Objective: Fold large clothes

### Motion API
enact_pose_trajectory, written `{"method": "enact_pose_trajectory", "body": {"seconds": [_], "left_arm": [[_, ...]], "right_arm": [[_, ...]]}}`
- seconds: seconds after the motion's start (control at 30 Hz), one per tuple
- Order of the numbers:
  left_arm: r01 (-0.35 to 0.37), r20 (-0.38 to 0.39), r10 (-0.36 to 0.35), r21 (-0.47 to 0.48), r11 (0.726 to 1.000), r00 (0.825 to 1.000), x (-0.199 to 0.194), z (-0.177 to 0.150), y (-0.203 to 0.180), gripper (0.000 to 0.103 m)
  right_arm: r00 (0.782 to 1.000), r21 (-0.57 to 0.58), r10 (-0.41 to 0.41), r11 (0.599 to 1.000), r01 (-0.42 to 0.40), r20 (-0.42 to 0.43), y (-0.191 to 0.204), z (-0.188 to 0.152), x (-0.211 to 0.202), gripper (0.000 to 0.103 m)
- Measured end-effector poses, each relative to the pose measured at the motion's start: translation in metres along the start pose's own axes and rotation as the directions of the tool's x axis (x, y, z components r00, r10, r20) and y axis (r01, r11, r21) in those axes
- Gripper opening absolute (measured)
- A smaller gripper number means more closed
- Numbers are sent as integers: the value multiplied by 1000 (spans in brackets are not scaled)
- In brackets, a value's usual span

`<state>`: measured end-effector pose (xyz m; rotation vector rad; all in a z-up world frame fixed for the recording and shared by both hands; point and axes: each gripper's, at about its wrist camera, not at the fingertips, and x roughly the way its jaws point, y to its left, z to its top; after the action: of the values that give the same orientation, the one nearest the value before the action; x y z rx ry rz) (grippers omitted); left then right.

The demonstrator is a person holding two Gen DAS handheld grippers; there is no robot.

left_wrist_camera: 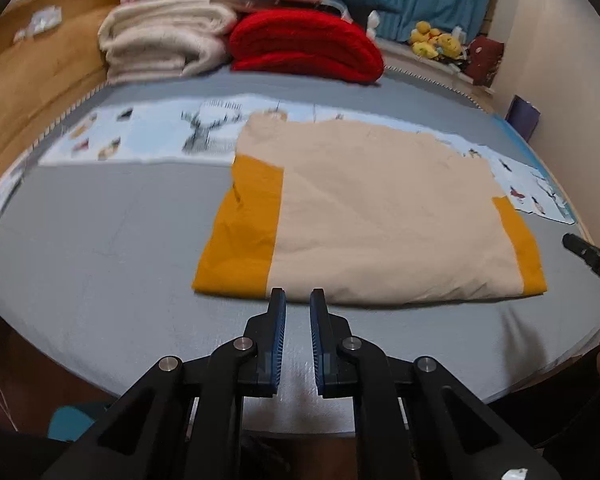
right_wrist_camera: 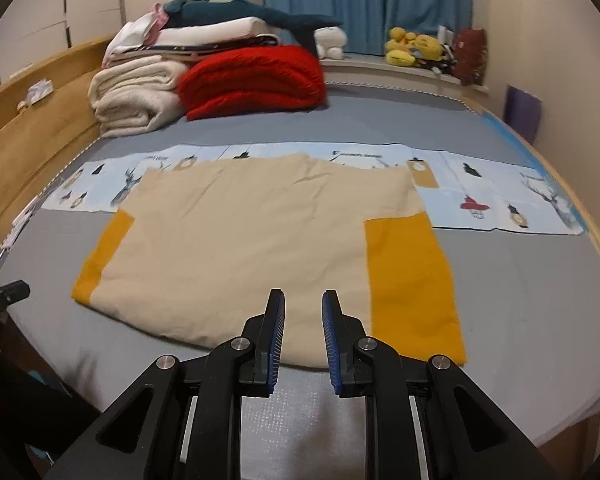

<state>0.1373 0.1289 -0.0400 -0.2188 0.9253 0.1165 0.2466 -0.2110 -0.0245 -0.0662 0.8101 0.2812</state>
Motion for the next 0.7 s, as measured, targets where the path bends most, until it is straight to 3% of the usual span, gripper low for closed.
{"method": "enact_pose_trajectory", "body": {"seconds": [0.2,0.27,0.3,0.37,0.4,0.53,0.6,0.7], "left_arm": [[85,-32,-92,-158,984,995,41,-14,22,11],[67,-101,-92,-224,972,991,64,-15,28,11],[91,-108,-123,-262,961,987,70,-15,31,11],[150,-109,-196,-331,932,974,86,-12,39,23],[149,-117,-201,-350,925,972,91,-13,41,36],[149,-112,-233,-496,855,966,114,-21,63,39],[181,-86,-284,-588,788,955,125,-28,75,41],[202,-50,-310,-657,726,950,136,-33,86,44]], "right_arm": [[999,-23,50,998,-50,-7,18,8,15,20],[998,-40,56,998,-56,-13,25,12,24,20],[998,-50,58,997,-59,-22,29,13,30,20],[997,-66,64,996,-67,-46,34,14,41,20],[996,-73,71,994,-75,-59,36,14,48,20],[986,-110,102,987,-117,-128,47,14,72,20],[976,-128,113,982,-138,-186,56,11,86,20],[967,-134,126,978,-158,-222,69,8,101,20]]}}
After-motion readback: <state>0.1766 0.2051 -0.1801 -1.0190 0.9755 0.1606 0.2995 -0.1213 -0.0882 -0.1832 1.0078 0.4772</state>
